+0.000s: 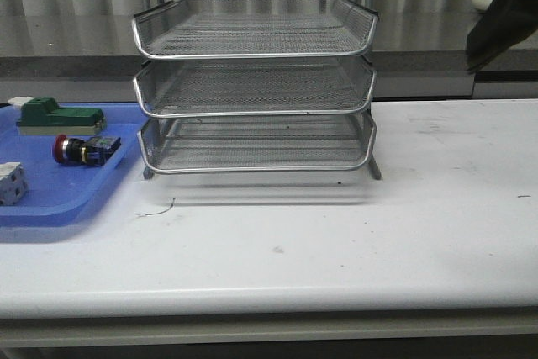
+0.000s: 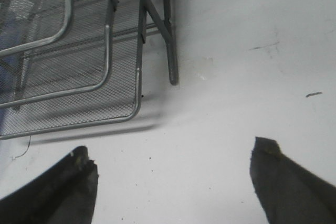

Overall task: Place button on rack with both arms
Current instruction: 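Move the right gripper to the middle wire tray's front edge and grip it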

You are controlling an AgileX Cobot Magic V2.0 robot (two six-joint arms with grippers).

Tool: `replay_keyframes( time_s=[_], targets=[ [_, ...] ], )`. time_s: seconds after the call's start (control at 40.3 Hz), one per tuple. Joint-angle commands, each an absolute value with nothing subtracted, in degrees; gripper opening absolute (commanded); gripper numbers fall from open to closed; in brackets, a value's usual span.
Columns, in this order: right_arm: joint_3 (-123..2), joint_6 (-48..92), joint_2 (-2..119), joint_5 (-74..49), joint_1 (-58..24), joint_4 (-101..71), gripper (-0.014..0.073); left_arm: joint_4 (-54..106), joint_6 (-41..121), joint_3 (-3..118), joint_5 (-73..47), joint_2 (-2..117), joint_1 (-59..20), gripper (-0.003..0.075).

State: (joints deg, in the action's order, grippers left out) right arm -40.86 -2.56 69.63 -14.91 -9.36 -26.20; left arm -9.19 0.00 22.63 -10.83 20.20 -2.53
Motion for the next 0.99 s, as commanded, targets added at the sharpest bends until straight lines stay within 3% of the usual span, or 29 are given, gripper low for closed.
replay_keyframes(
  time_s=[0.0,0.323,0.745,0.969],
  targets=[
    [-45.0,-2.3,73.1,-10.7,-9.1,-29.8,0.0609,-9.1,0.0,24.1,-6.1,21.0,-2.5,0.0640],
    [-54.1,1.8,82.3,-16.3,-9.1,-37.9,0.0563,-9.1,0.0,24.1,-6.1,21.0,-2.5,0.0640],
    [-60.3,37.9,93.0,-25.0,-9.1,-79.3,0.0554,-9.1,0.0,24.1,-6.1,21.0,-2.5,0.0640],
    [-60.3,45.0,96.3,-25.1,-9.0,-88.0,0.0427,-9.1,0.0,24.1,-6.1,21.0,-2.5,0.0640]
  ],
)
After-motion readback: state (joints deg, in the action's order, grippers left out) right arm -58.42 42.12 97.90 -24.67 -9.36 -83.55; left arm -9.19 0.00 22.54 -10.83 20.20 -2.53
